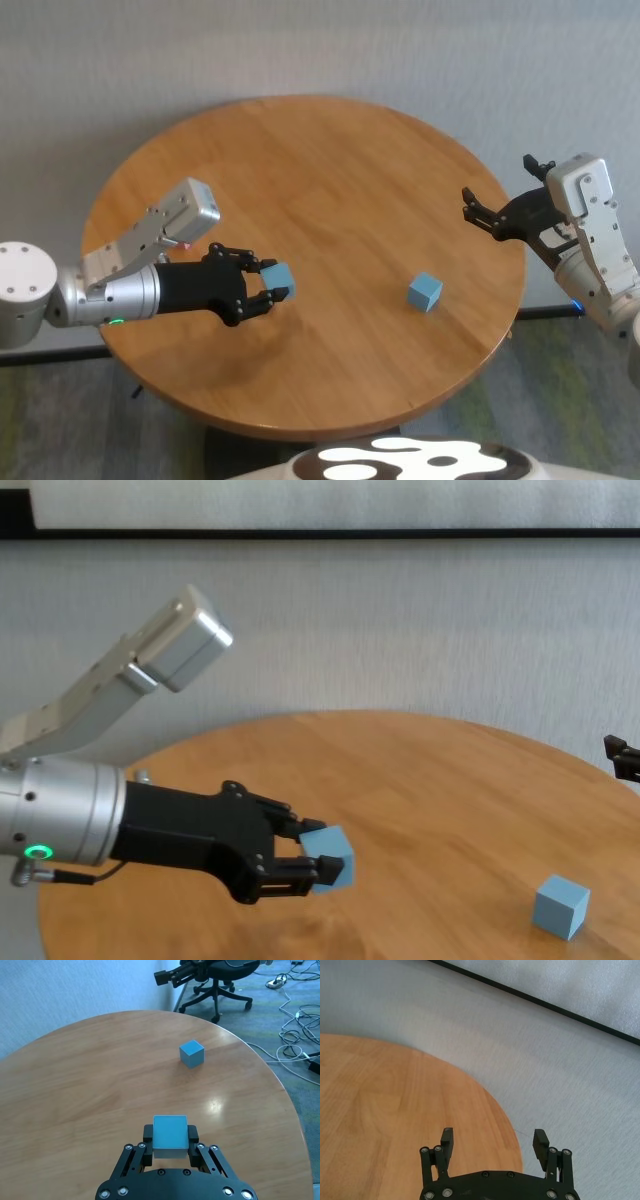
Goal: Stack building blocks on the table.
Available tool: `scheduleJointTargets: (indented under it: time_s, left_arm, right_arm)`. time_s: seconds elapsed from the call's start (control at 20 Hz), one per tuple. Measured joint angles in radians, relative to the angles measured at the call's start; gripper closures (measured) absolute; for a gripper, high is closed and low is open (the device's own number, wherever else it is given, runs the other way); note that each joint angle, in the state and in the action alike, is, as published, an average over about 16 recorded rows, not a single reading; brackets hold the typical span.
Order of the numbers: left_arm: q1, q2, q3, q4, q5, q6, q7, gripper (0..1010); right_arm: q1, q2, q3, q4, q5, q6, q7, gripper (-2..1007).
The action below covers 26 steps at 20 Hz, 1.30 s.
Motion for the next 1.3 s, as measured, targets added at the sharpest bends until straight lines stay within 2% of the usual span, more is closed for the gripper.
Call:
scheduleJointTargets:
  time_s: [0.4, 0.75, 1.3]
  left_arm:
    - [-0.071, -0.043, 0.051, 0.090, -0.005, -0.012, -0.037, 605]
    - [-0.102, -0.073, 0.080, 0.143, -0.008, 0.009, -0.037, 605]
    - [-0.138, -0.101, 0.114, 0.209, -0.018, 0.031, -0.028, 605]
  right_arm:
    - [0.000, 0.000, 0.000, 0.000, 0.000, 0.000, 0.000, 0]
    - [0.000, 0.000, 0.000, 0.000, 0.000, 0.000, 0.000, 0]
    - [0.000, 0.000, 0.000, 0.000, 0.000, 0.000, 0.000, 0]
